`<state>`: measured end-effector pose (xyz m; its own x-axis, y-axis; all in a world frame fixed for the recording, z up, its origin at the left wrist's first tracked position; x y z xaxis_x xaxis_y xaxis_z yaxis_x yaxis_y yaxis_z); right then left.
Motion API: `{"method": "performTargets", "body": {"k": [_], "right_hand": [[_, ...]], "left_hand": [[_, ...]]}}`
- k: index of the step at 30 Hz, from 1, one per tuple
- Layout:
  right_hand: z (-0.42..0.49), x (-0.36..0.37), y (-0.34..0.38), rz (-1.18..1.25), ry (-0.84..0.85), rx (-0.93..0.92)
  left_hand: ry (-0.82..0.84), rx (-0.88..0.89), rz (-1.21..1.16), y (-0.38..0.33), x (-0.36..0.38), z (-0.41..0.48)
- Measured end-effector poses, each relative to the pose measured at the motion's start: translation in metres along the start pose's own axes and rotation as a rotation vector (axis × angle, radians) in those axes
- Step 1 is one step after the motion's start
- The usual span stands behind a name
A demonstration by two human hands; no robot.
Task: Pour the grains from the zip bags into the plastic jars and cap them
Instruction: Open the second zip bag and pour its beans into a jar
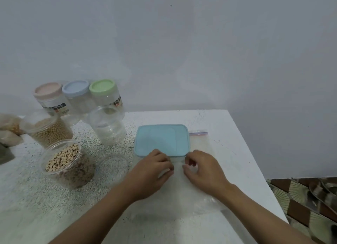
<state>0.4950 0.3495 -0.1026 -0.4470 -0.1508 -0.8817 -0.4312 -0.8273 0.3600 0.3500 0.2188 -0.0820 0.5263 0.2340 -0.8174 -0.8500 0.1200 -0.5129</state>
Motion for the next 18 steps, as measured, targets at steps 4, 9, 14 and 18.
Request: {"method": "performTargets", "body": {"k": [4,9,14,18], "right_hand": [[-0.025,0.018,0.005,-0.195,0.058,-0.102],[-0.05,0.025,-0.007,-0.339,0.248,-0.074],[-0.055,0.027,-0.015,-0.346,0.272,-0.018],[-0.05,0.024,-0.017,-0.271,0.312,0.013]], "left_hand": [[-0.019,0.052,0.06,0.004,0.02,-0.027],[0.037,-0.056,0.263,0.021,0.045,-0.061],[0.133,-0.139,0.277,0.023,0.048,-0.065],[0.077,-0.169,0.086,0.028,0.045,-0.063]]}}
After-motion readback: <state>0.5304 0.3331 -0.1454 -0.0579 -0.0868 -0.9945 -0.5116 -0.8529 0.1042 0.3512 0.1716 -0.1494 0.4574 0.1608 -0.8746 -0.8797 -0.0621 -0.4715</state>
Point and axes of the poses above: each hand's wrist, its own z-axis towards the middle knuckle, its own x-axis out of the palm, y = z × x, the point moved 4 cm from there along z, towards the middle knuckle, and after that the axes turned 11 degrees about -z, right-handed, at the moved point
